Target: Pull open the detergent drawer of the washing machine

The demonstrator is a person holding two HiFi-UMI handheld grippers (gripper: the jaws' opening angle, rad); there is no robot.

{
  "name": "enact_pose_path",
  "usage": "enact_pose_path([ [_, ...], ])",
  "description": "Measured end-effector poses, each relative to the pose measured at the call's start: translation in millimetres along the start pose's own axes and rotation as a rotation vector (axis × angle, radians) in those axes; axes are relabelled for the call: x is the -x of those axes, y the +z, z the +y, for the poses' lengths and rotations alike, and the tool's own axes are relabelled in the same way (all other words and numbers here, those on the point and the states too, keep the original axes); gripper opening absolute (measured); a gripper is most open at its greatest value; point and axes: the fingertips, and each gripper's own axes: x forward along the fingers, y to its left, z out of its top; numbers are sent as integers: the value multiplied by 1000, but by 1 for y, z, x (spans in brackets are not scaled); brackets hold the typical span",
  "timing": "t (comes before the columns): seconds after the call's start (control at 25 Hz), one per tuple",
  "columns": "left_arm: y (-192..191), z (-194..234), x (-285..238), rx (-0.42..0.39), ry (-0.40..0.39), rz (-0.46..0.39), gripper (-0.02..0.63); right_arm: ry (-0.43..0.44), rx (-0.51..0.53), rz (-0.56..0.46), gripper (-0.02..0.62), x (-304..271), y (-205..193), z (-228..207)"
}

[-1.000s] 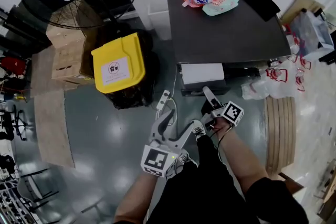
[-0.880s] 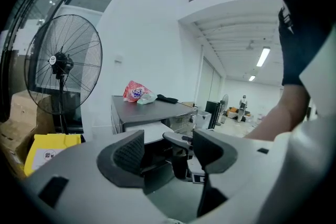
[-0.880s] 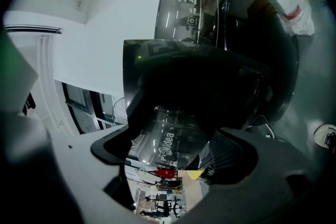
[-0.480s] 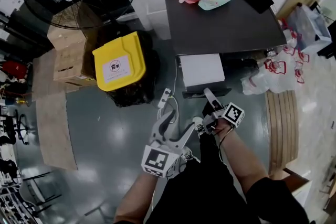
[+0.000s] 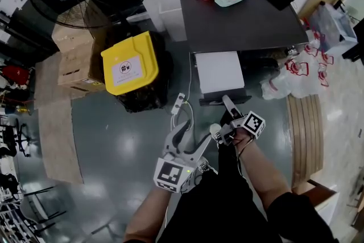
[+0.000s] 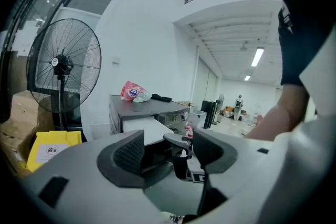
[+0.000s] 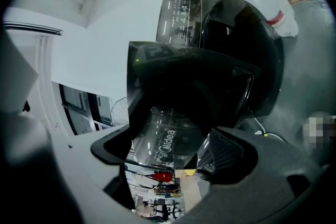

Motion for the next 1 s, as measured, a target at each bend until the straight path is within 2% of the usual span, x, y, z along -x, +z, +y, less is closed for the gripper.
enact_pose_path([
  [0.2,0,-2,11,1,-12,-13,265,-46,75,44,456,14,-14,6],
  [0.32,3,-4,18,-4,-19,-46,265,-50,125,58,408,28,-19,20],
  [0.4,10,-8,25,10,-24,-44,265,-22,178,53,367,36,-18,39],
  [0.52,15,-13,36,34,-25,-51,265,93,405,62,251,46,-16,87],
  [0.68,23,-18,44,45,-28,-87,265,38,754,62,27,72,-13,128],
  [0.72,25,-19,44,45,-28,-98,265,42,851,66,-1,77,-14,142],
  [0.88,32,-25,41,35,-21,-126,260,76,1217,82,-2,97,-17,195],
  [1.0,43,-37,40,23,4,-142,220,114,1373,73,-2,116,-17,227],
])
